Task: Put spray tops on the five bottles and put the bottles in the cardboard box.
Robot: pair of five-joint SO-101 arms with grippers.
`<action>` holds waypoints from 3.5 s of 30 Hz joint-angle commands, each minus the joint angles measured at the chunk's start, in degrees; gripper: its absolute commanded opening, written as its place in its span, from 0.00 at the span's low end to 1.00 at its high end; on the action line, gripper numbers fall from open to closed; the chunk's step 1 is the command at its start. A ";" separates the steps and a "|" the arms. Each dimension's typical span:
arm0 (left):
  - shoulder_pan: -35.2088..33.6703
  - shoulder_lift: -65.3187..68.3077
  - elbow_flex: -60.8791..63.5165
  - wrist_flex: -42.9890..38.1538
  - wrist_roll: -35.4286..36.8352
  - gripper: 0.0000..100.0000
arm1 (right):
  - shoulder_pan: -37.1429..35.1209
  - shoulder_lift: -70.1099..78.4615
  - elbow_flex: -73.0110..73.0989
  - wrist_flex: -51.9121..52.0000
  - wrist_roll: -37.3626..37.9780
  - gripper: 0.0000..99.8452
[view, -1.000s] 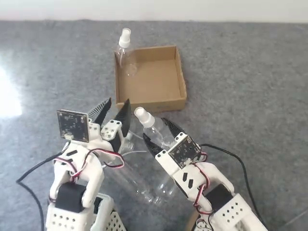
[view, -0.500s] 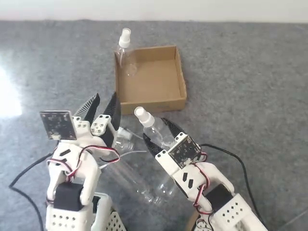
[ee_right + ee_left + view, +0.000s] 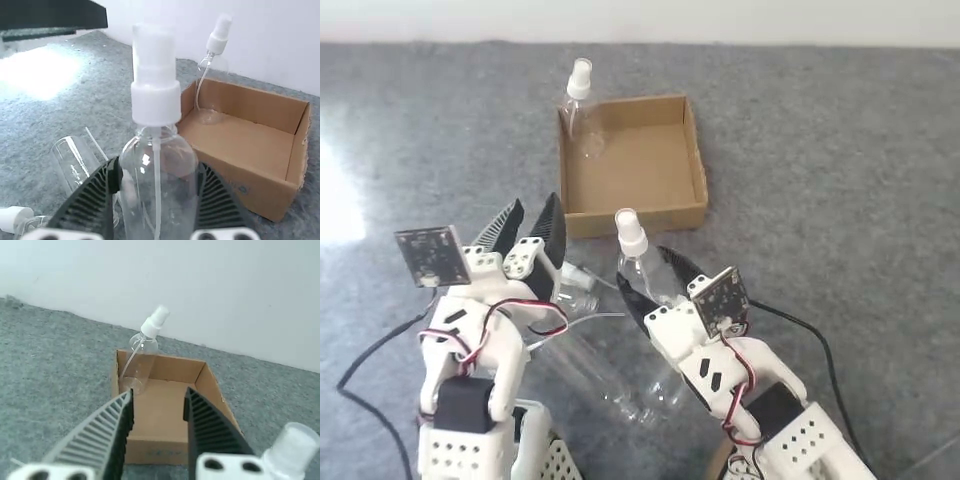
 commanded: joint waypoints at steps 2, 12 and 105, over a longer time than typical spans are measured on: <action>0.00 -0.62 -0.31 -1.41 0.53 0.16 | 0.31 -1.10 0.70 -4.26 -0.62 0.03; 8.09 -0.62 4.18 -6.15 -4.31 0.16 | -3.21 -1.10 0.70 -4.26 -0.62 0.03; 3.08 -0.62 2.68 -3.52 -10.55 0.16 | -0.13 -1.01 1.32 1.36 -0.18 0.02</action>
